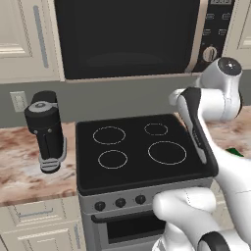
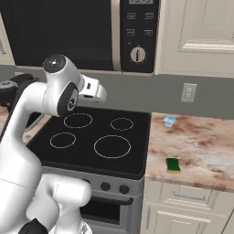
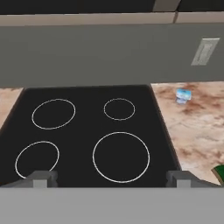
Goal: Place the sponge inside the microwave to prepare for sanitizing.
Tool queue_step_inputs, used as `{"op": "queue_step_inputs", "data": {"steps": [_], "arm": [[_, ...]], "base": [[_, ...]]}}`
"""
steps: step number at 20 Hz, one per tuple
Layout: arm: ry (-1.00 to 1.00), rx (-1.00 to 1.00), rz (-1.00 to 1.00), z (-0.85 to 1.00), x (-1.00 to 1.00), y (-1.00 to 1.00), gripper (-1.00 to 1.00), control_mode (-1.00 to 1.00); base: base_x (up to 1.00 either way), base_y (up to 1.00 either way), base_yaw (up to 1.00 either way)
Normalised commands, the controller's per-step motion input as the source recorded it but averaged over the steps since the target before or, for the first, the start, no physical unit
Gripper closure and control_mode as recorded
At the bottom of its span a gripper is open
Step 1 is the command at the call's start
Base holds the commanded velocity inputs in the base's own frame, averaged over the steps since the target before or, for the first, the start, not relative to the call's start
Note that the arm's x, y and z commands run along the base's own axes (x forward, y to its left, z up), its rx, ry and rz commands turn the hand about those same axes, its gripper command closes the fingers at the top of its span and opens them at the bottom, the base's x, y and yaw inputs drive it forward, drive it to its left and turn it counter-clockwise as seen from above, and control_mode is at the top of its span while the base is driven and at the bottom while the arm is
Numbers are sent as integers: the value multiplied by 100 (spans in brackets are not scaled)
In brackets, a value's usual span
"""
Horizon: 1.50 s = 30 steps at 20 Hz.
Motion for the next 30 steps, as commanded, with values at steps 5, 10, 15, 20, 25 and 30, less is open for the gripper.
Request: {"op": "queue_step_inputs", "data": {"steps": [5, 10, 15, 20, 25, 30], "arm": [[15, 0, 0, 40, 17, -34, -100, -100], [1, 0, 1, 24, 17, -36, -100, -100], [0, 0, 5, 10, 24, -23, -100, -100], [0, -4, 0, 5, 26, -4, -100, -100], [0, -5, 0, 8, 30, 0, -100, -100], [0, -1, 2, 15, 32, -5, -100, -100]], "base": [[0, 0, 0], [0, 0, 0], [0, 0, 0], [0, 0, 0], [0, 0, 0], [0, 0, 0]]}}
